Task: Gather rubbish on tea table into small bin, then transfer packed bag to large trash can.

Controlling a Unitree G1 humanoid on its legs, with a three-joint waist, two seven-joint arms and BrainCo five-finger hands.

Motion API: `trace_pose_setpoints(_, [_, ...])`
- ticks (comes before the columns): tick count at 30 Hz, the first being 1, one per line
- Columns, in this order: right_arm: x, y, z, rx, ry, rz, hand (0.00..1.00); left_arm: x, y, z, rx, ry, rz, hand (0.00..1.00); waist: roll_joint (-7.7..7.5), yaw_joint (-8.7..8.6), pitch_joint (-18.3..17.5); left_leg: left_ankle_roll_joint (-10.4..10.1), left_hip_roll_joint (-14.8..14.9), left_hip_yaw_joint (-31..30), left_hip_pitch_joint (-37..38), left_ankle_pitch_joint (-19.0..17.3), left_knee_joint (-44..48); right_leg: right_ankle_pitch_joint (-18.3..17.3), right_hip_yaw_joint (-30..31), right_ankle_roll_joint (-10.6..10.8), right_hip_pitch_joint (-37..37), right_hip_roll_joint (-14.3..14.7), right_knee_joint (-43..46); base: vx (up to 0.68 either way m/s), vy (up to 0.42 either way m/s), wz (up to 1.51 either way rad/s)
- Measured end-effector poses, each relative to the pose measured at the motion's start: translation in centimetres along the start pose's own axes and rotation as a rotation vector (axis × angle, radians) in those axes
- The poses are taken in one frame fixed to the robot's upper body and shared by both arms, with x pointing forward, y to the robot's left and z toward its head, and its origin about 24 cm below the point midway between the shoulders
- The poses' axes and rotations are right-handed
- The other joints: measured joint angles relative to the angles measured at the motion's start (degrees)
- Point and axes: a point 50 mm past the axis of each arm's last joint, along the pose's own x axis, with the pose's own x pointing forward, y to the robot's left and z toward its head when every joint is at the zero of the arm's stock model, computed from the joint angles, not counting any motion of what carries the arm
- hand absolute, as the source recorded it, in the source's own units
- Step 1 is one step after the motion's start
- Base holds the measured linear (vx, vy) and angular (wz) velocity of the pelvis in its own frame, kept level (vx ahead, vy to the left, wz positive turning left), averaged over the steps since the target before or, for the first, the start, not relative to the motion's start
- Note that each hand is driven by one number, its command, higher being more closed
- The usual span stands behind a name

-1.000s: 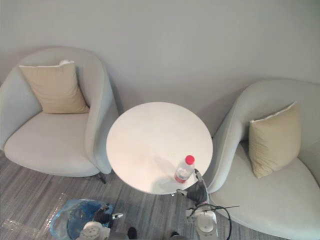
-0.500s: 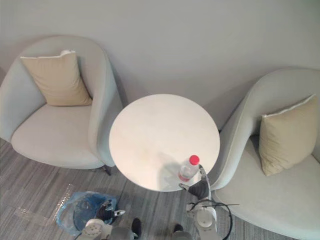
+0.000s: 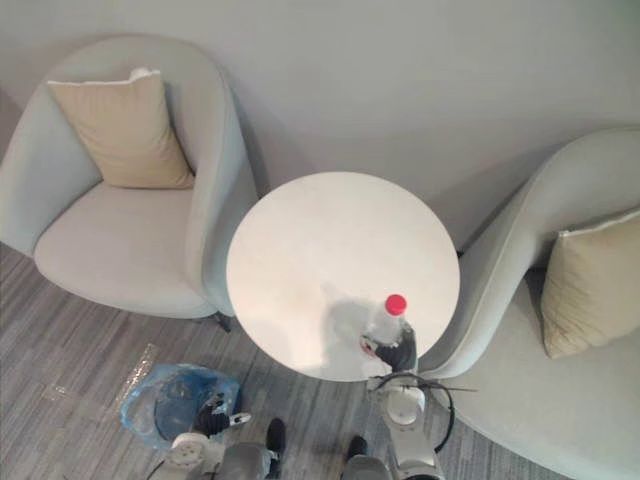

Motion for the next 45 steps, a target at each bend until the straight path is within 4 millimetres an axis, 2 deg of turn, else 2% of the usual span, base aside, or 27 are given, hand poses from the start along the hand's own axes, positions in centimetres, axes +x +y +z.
trace_pose_setpoints(9, [0.1, -0.2, 0.0, 0.04, 0.012, 0.011, 1.0, 0.0, -0.1, 0.1, -0.001, -0.005, -0.004, 0.0, 0.23, -0.01, 0.2, 0.0, -0.1, -0.4, 0.2, 0.0, 0.0, 0.0, -0.2, 0.0, 0.8, 0.0, -0.3, -0.02, 0.004, 0.02])
trace_pose_setpoints(27, [-3.2, -1.8, 3.0, 0.038, -0.174, 0.053, 1.0, 0.0, -0.5, -0.2, 0.058, -0.001, -0.046, 0.0, -0.33, -1.48, -0.1, 0.0, 0.0, 0.2, 3.3, 0.5, -1.5, 0.2, 0.5, -0.1, 3.4, 0.1, -1.6, 0.0, 0.001, -0.01])
trace_pose_setpoints(29, [-3.5, -1.9, 3.5, 0.039, -0.197, 0.053, 1.0, -0.1, -0.5, -0.2, 0.065, -0.001, -0.049, 0.0, -0.53, -1.47, -0.3, 0.0, 0.1, 0.1, 3.2, 0.5, -1.2, 0.2, 0.4, -0.1, 3.8, 0.2, -2.0, -0.02, -0.012, 0.04])
trace_pose_setpoints(32, [-4.0, -2.0, 5.4, 0.033, -0.287, 0.056, 1.0, 0.0, -0.6, 0.0, 0.062, -0.007, -0.05, 0.0, -0.51, -1.6, -0.3, 0.0, 0.3, -1.0, 0.9, 0.5, 1.4, 0.1, -0.8, -0.2, 3.3, 0.1, -1.7, -0.07, -0.024, 0.2])
trace_pose_setpoints(35, [-4.0, -1.7, 6.9, 0.042, -0.354, 0.066, 1.0, 0.0, -0.7, 0.4, 0.062, -0.024, -0.05, 0.0, -0.39, -1.77, -0.1, 0.1, 0.7, -0.9, -2.4, 0.4, 6.0, -0.5, -1.7, -0.9, 1.2, 0.2, 1.4, -0.13, -0.014, 0.17])
trace_pose_setpoints(37, [-3.5, -1.0, 8.1, 0.058, -0.402, 0.083, 1.0, 0.0, -0.8, 0.8, 0.067, -0.049, -0.054, 0.0, 0.3, -1.85, 0.2, 0.1, 1.6, 0.4, -7.1, 0.5, 12.0, -1.2, -2.0, -1.9, -1.2, 1.0, 4.2, -0.19, -0.032, 0.12])
trace_pose_setpoints(38, [-3.4, -1.0, 8.3, 0.06, -0.411, 0.084, 1.0, 0.0, -0.9, 0.9, 0.076, -0.054, -0.058, 0.0, 0.41, -1.86, 0.3, 0.0, 1.5, 0.1, -7.1, 1.1, 10.7, -1.3, -2.4, -2.2, -1.5, 1.1, 4.1, -0.21, -0.02, 0.23])
trace_pose_setpoints(39, [-3.3, -0.9, 8.6, 0.065, -0.423, 0.082, 1.0, 0.0, -1.1, 0.9, 0.108, -0.056, -0.07, 0.0, 0.07, -2.76, 0.1, 0.6, 2.4, 2.2, -6.6, -0.2, 9.2, -0.6, -4.3, -2.9, -3.5, -0.2, 4.3, -0.22, 0.031, 0.29])
trace_pose_setpoints(40, [-3.0, -0.9, 8.7, 0.062, -0.429, 0.083, 1.0, 0.0, -1.4, 1.0, 0.118, -0.058, -0.081, 0.0, 0.93, -3.27, -0.1, 2.3, 4.6, 7.6, -8.1, -4.5, 17.4, -0.5, -5.2, -2.9, -5.0, -0.4, 5.6, -0.21, 0.044, 0.26])
trace_pose_setpoints(41, [-2.9, -1.0, 8.6, 0.056, -0.422, 0.076, 1.0, -0.1, -1.5, 0.9, 0.121, -0.054, -0.086, 0.0, 0.96, -3.32, -0.1, 2.3, 6.2, 10.8, -7.5, -6.7, 21.1, -0.2, -5.4, -3.0, -5.1, -0.5, 5.8, -0.13, 0.061, 0.29])
trace_pose_setpoints(42, [-2.7, -1.2, 8.0, 0.041, -0.401, 0.066, 1.0, -0.1, -1.8, 0.5, 0.123, -0.04, -0.097, 0.0, 1.42, -3.99, -0.4, 0.5, 8.2, 14.3, -5.0, -8.6, 22.7, 0.4, -6.3, -2.6, -5.2, -1.0, 6.1, -0.06, 0.058, 0.3])
trace_pose_setpoints(43, [-2.5, -1.4, 7.8, 0.035, -0.389, 0.058, 1.0, -0.2, -2.0, 0.4, 0.124, -0.035, -0.105, 0.0, 1.53, -4.44, -0.4, -0.2, 8.9, 15.3, -4.0, -9.0, 22.7, 0.6, -6.8, -2.4, -5.2, -1.4, 6.2, -0.07, 0.133, 0.65])
trace_pose_setpoints(44, [-2.3, -1.8, 7.3, 0.014, -0.367, 0.047, 1.0, -0.3, -2.8, 0.2, 0.132, -0.03, -0.129, 0.0, 2.08, -5.55, -0.8, -1.7, 9.6, 16.2, -2.6, -9.8, 19.6, 0.8, -8.6, -1.9, -6.2, -2.1, 7.5, -0.15, 0.228, 0.8])
trace_pose_setpoints(45, [-1.9, -2.2, 6.9, -0.007, -0.354, 0.035, 1.0, -0.4, -3.3, 0.2, 0.151, -0.031, -0.15, 0.0, 2.7, -6.1, -1.2, -1.9, 8.1, 16.2, -1.8, -9.9, 13.9, 1.6, -9.8, -0.6, -7.1, -2.5, 7.3, -0.16, 0.228, 0.96])
